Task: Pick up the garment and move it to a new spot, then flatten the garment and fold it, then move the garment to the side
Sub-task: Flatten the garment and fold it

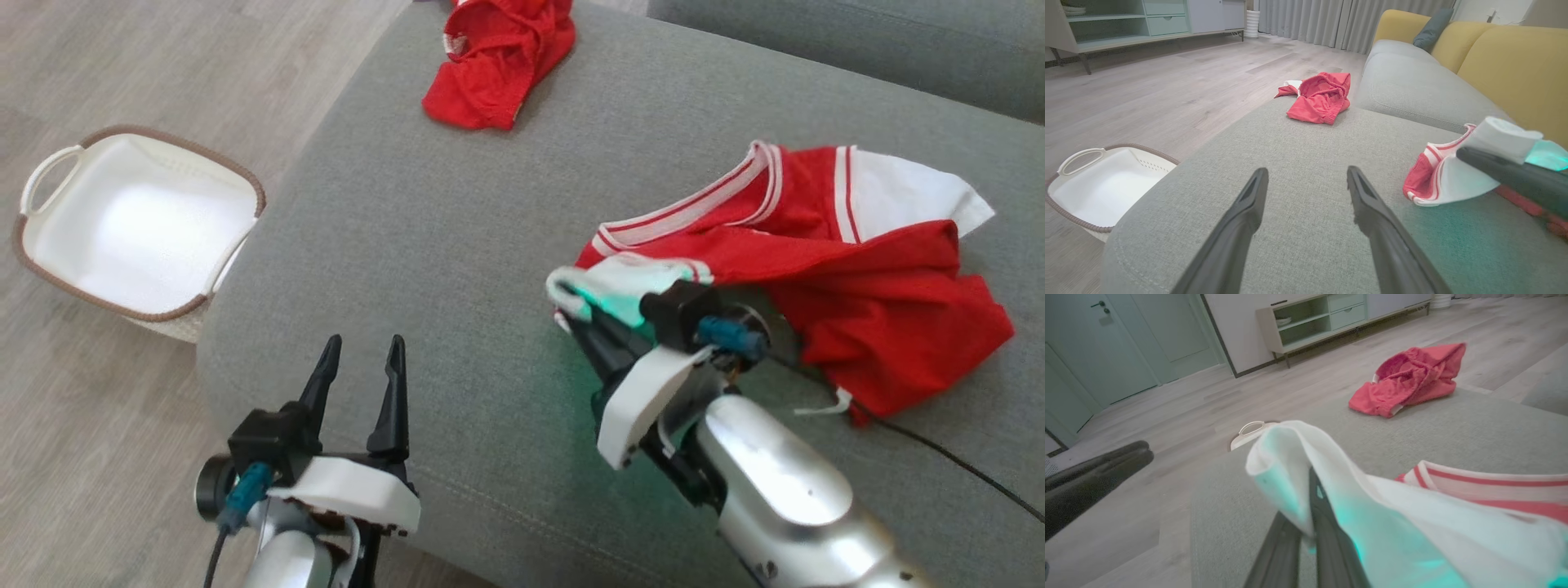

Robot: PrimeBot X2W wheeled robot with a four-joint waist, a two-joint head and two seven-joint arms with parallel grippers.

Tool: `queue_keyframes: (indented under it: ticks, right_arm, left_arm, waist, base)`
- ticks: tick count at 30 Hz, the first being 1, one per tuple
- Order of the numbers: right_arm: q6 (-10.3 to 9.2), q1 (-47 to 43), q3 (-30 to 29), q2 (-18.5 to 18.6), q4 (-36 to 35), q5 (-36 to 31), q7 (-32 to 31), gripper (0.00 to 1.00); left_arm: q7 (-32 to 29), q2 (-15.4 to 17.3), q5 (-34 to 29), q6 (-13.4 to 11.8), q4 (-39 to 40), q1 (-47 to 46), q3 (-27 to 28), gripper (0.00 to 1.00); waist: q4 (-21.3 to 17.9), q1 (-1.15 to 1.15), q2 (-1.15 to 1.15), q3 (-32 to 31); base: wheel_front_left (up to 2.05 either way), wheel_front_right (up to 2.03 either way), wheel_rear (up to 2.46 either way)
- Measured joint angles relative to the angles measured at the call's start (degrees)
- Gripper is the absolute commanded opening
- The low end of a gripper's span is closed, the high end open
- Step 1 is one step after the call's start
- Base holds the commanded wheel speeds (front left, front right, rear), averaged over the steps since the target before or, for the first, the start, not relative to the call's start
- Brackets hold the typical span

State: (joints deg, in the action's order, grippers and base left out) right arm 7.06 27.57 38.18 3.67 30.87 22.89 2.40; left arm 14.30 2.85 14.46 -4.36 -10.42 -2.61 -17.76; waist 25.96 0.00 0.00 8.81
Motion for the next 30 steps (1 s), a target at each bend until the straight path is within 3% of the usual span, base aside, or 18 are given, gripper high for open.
queue_keyframes:
  ticks: [1, 2, 3, 4, 6, 8, 15, 22, 30]
  right_arm:
    - [0.0, -0.1, 0.88, 0.15, 0.37, 0.13, -0.42, 0.0]
    - [0.0, -0.12, 1.77, 0.22, 0.69, 0.4, -0.69, 0.09]
    - [0.0, -0.13, 2.66, 0.25, 0.77, 0.93, -1.01, 0.25]
    - [0.0, -0.13, 3.49, 0.25, 0.75, 1.51, -1.07, 0.25]
    - [0.0, -0.26, 5.09, 0.25, 0.75, 2.18, -1.6, 0.42]
    - [0.0, -0.66, 6.12, 0.26, 0.66, 2.65, -1.58, 1.0]
    - [0.0, -3.24, 6.36, 0.3, -2.78, 3.33, 1.43, 1.0]
    - [0.0, -4.63, -0.83, 0.23, -7.53, 1.41, 3.76, 1.0]
    - [0.0, -8.34, -21.27, 0.15, -8.35, -9.91, 2.61, 1.0]
  left_arm:
    - [0.0, 0.0, 0.0, 0.0, 0.0, 0.03, 0.04, 1.0]
    - [0.0, 0.0, 0.0, -0.01, 0.01, 0.07, 0.07, 1.0]
    - [0.0, 0.0, 0.0, -0.02, 0.01, 0.1, 0.1, 1.0]
    - [0.0, 0.0, 0.0, -0.18, 0.02, 0.1, 0.16, 1.0]
    - [0.0, 0.0, 0.0, -0.24, 0.07, 0.24, 0.48, 1.0]
    - [0.0, 0.0, -0.01, -0.25, 0.08, 0.5, 1.07, 1.0]
    - [0.0, 0.0, -0.42, 0.08, 0.03, 1.68, 1.97, 1.0]
    - [0.0, 0.01, -0.9, 0.41, 0.03, 2.17, 2.42, 1.0]
    - [0.0, 0.0, -1.29, 0.65, 0.05, 2.37, 2.74, 1.0]
  waist:
    - [0.22, 0.0, 0.0, -0.03]
    - [0.36, 0.0, 0.0, -0.08]
    - [0.42, 0.0, 0.0, -0.17]
    - [0.39, 0.0, 0.0, -0.26]
    - [0.03, 0.0, 0.0, -0.51]
    - [-0.62, 0.0, 0.0, -0.81]
    - [-4.71, 0.0, 0.0, -2.18]
    - [-9.57, 0.0, 0.0, -3.47]
    - [-14.6, 0.0, 0.0, -4.71]
  base:
    - [0.0, 0.0, 0.0]
    - [0.0, 0.0, 0.0]
    - [0.0, 0.0, 0.0]
    - [0.0, 0.0, 0.0]
    - [0.0, 0.0, 0.0]
    - [0.0, 0.0, 0.0]
    - [0.0, 0.0, 0.0]
    - [0.0, 0.0, 0.0]
    - [0.0, 0.0, 0.0]
